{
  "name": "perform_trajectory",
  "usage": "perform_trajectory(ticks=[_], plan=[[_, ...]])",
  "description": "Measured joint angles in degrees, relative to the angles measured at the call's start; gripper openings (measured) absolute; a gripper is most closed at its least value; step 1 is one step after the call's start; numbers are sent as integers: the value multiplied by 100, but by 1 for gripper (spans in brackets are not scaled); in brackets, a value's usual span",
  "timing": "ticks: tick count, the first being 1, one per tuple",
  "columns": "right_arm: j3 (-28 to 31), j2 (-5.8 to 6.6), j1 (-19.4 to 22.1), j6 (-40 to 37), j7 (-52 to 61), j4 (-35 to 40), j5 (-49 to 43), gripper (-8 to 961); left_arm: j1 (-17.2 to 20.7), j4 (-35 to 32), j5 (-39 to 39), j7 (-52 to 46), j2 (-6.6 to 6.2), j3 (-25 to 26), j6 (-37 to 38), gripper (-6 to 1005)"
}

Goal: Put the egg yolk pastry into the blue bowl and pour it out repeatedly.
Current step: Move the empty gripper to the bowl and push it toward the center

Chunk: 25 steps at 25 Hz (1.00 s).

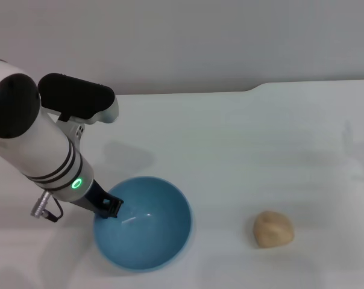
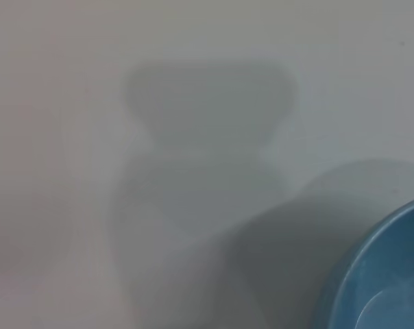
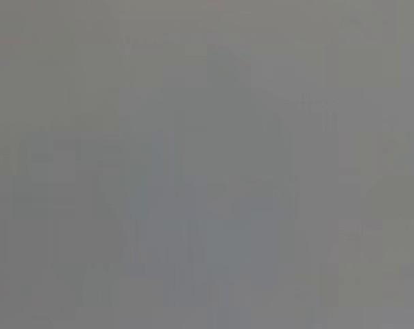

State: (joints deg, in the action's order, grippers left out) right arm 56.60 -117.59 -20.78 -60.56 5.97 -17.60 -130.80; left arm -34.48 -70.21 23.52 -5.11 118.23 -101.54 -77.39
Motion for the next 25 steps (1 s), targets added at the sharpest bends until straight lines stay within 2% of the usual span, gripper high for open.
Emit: perform_trajectory(ticks=[3,10,13,15,17,19,23,25], plan=[[0,171,8,538,365,-401,-384,454,-26,0,-2,-8,-2,2,-15,4],[65,767,215,1627,1783,-1785,-1671,454,-75,60,-8,4,-2,4,-45,4],[187,995,237,2687,2101,-2513,-2111,454,-76,77,-8,21,-2,4,-45,5],[316,1130,223,3755,2148,-3067,-2339,454,-77,81,-9,33,-2,4,-46,5],[483,1212,196,4949,2142,-3708,-2605,454,-76,82,-6,43,-3,3,-47,5],[668,1231,227,5798,2121,-4292,-2873,454,-76,94,-8,54,-6,3,-48,5],[1037,1224,417,6836,1896,-5279,-3032,454,-77,128,-10,66,-12,3,-47,6],[1277,1170,471,7491,1636,-5720,-3005,454,-82,135,-23,73,-16,3,-48,6]])
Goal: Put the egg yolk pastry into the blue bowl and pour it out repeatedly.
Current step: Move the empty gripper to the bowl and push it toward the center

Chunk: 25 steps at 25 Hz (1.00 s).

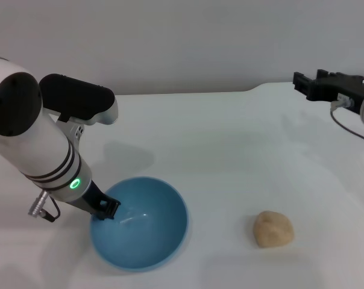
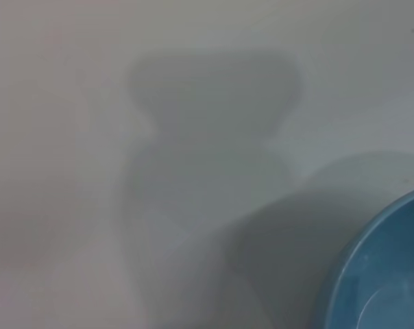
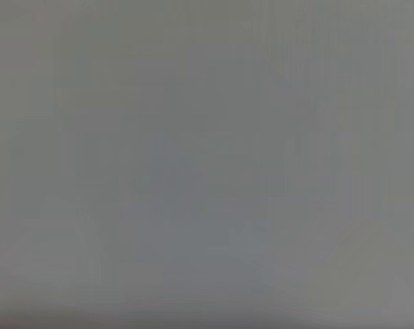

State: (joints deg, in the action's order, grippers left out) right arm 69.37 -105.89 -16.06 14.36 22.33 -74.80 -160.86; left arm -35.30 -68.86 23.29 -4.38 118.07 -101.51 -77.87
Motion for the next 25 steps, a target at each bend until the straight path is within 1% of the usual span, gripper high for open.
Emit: perform_trajectory(ticks=[1,2,3,4,5,7,8,10,11,12,14,17,19,22,25], plan=[[141,-44,9,327,-133,-200,25,454,-2,1,-2,3,0,0,0,6],[412,-138,-2,938,-426,-434,150,454,-2,1,-4,6,-1,0,0,6],[627,-223,-28,1296,-662,-558,300,454,-6,1,-6,12,-1,0,0,6],[922,-332,-64,1775,-1006,-672,528,454,-7,2,-12,13,-2,0,-1,6],[1289,-467,-110,2246,-1514,-715,929,454,-8,2,-17,14,-2,0,-1,6],[2155,-741,-211,3027,-2692,-646,1856,454,-9,4,-30,22,-3,0,-2,6],[2548,-852,-263,3362,-3250,-572,2290,454,-9,5,-31,38,-4,0,-1,6],[3388,-1036,-424,4162,-4367,-304,3120,454,-10,8,-33,75,-4,1,0,6],[3674,-1088,-493,4444,-4700,-203,3342,454,-11,10,-33,83,-4,0,0,6],[3884,-1104,-580,4715,-4933,-117,3458,454,-11,13,-35,84,-4,0,0,6],[4068,-1084,-720,5086,-5078,-1,3485,454,-15,14,-35,88,-4,0,0,6],[4083,-951,-965,5688,-5035,125,3434,454,-23,14,-35,93,-4,1,0,6],[4088,-883,-1170,6147,-4990,168,3312,454,-36,14,-35,98,-6,0,-1,6],[4088,-820,-1492,6788,-4906,178,3035,453,-57,16,-35,129,-9,0,-2,6],[4053,-808,-1734,7287,-4873,178,2814,453,-88,50,-36,143,-8,0,-2,7]])
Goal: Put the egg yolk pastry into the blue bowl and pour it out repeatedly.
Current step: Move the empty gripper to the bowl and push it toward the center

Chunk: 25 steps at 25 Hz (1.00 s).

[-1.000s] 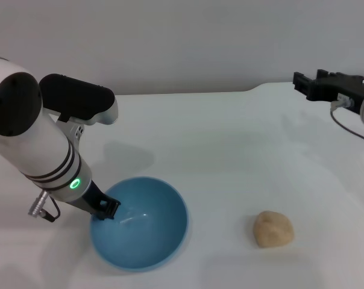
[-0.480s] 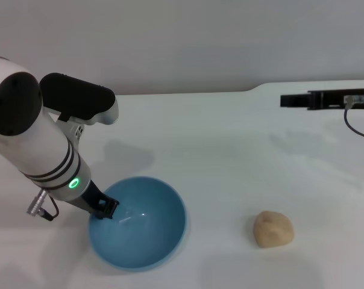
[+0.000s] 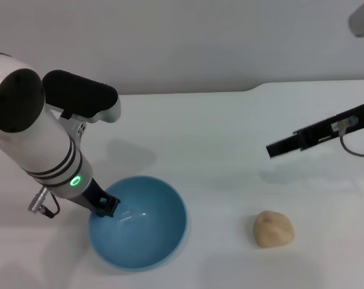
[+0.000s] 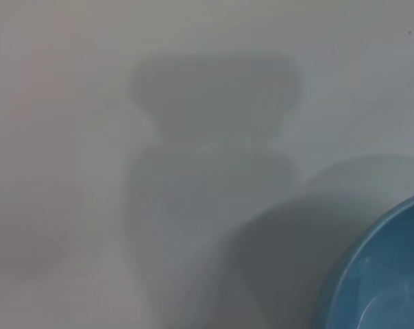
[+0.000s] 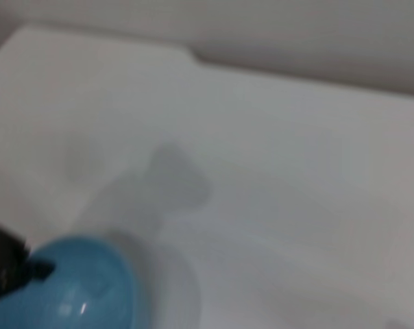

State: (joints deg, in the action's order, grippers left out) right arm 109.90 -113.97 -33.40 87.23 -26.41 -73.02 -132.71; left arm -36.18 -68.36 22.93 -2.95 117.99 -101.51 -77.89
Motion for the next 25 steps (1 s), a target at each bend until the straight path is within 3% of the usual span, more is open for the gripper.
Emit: perform_trajectory(ticks=[11,19,25], plan=[[-669,-69,-164,676,234,290,-498,452,-66,167,31,5,7,1,32,7],[-734,-297,-187,566,333,631,-1252,451,-79,175,16,6,4,-2,91,7],[-789,-411,-240,283,323,765,-1304,450,-101,175,7,6,4,0,94,6]])
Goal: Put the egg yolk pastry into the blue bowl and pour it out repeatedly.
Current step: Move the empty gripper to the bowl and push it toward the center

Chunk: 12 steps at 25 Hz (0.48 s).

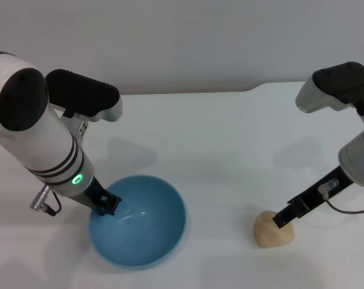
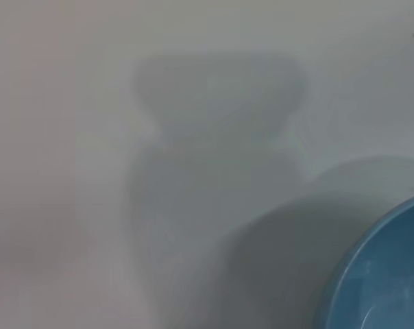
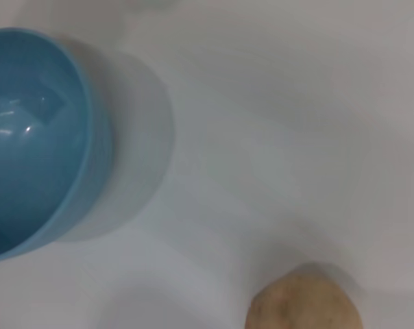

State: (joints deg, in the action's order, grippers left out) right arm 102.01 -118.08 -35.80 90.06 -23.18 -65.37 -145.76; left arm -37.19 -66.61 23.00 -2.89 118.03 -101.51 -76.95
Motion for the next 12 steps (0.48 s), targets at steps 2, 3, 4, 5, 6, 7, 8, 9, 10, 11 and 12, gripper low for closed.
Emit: perform_trajectory(ticks=[2,3,4,5,6,7,8,9,10,11,12], plan=[[-21,-8,-27,-59,-3,68,0,450,-1,-1,-1,0,2,1,2,7],[-57,-10,-60,-123,-4,190,4,450,-3,-2,0,0,3,1,3,7],[-88,-11,-77,-163,-5,253,10,450,-3,-1,0,-1,3,1,3,7],[-88,-11,-77,-163,-5,253,10,450,-4,-1,2,-1,3,1,4,6],[-115,-11,-92,-202,-5,314,14,449,-4,0,2,-1,4,1,4,6],[-145,-12,-108,-242,-4,381,17,449,-5,2,2,-1,5,1,5,6],[-179,-14,-141,-294,-3,498,21,449,-6,4,1,-1,5,1,5,6],[-179,-14,-141,-294,-3,498,21,449,-6,4,0,-1,5,1,5,6],[-192,-17,-157,-321,-3,542,24,449,-7,5,0,-1,6,1,5,6],[-216,-19,-165,-355,-3,577,26,449,-7,6,0,-1,7,0,5,6],[-244,-21,-168,-398,-3,603,27,449,-8,7,-1,-1,7,0,5,6]])
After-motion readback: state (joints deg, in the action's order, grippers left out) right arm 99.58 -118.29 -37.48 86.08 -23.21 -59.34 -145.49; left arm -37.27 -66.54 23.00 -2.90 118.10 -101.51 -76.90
